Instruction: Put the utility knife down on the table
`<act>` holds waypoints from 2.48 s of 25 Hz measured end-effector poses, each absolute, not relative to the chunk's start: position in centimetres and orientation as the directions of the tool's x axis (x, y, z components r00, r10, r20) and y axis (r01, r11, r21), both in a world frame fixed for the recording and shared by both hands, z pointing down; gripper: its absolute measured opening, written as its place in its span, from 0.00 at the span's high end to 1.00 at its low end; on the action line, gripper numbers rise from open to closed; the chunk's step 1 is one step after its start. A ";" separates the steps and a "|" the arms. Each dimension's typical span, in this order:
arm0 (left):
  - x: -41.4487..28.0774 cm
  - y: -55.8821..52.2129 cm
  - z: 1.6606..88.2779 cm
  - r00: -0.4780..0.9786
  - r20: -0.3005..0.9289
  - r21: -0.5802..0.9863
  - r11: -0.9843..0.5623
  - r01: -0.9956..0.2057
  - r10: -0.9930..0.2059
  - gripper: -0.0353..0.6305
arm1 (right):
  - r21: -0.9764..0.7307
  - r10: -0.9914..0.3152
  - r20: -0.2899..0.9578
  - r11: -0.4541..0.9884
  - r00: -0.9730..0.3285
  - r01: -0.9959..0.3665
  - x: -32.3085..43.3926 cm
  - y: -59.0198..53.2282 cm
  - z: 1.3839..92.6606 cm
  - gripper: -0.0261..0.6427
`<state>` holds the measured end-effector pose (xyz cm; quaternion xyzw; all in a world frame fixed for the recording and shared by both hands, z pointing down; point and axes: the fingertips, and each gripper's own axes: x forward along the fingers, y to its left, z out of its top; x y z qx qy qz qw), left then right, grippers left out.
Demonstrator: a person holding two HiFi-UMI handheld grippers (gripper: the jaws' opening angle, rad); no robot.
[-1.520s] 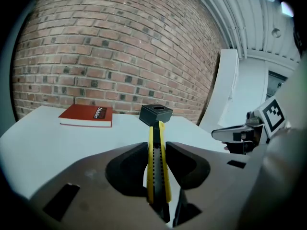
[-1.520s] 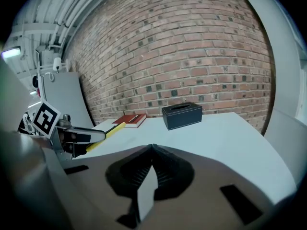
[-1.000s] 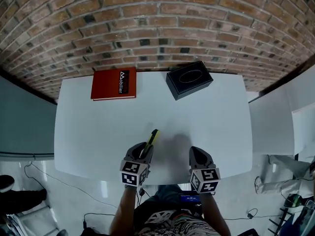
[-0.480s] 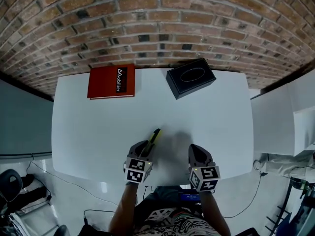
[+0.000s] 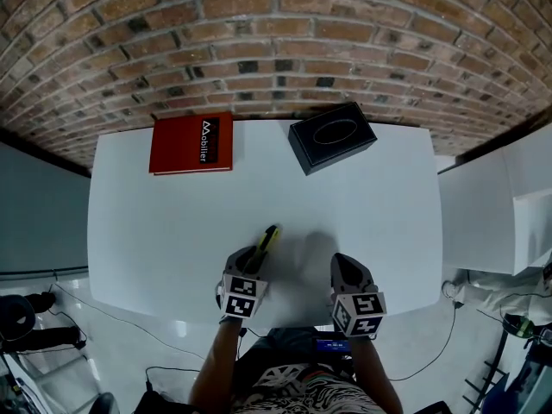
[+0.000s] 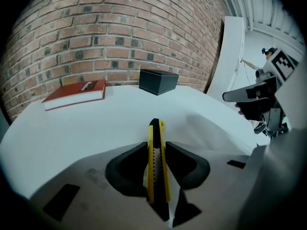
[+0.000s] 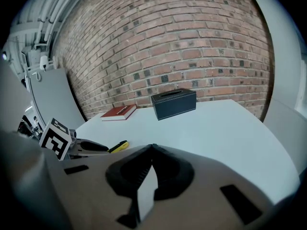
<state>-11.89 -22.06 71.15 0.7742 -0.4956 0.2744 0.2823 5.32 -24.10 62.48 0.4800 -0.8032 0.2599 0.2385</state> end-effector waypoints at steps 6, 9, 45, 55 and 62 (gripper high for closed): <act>-11.7 -22.0 71.5 0.346 0.719 0.161 -0.340 -0.926 -0.603 0.76 | -0.200 -0.657 0.624 0.389 -0.423 -0.899 5.7 -24.4 62.1 0.96; -11.7 -22.2 71.2 0.332 0.715 0.143 -0.336 -0.931 -0.616 0.75 | -0.204 -0.663 0.615 0.388 -0.426 -0.899 5.8 -24.4 61.7 0.96; -13.2 -17.1 50.3 0.309 0.303 0.182 -0.264 -0.947 -0.901 0.92 | -0.072 -0.770 0.375 0.531 -0.516 -0.844 4.0 -16.1 49.6 0.96; -13.6 -14.5 47.1 0.327 0.213 0.234 -0.277 -0.932 -0.921 0.93 | -0.013 -0.818 0.318 0.501 -0.479 -0.865 4.8 -14.4 47.5 0.96; -14.0 -13.9 47.1 0.313 0.231 0.202 -0.269 -0.942 -0.921 0.93 | 0.004 -0.816 0.321 0.508 -0.480 -0.861 4.7 -13.9 47.3 0.96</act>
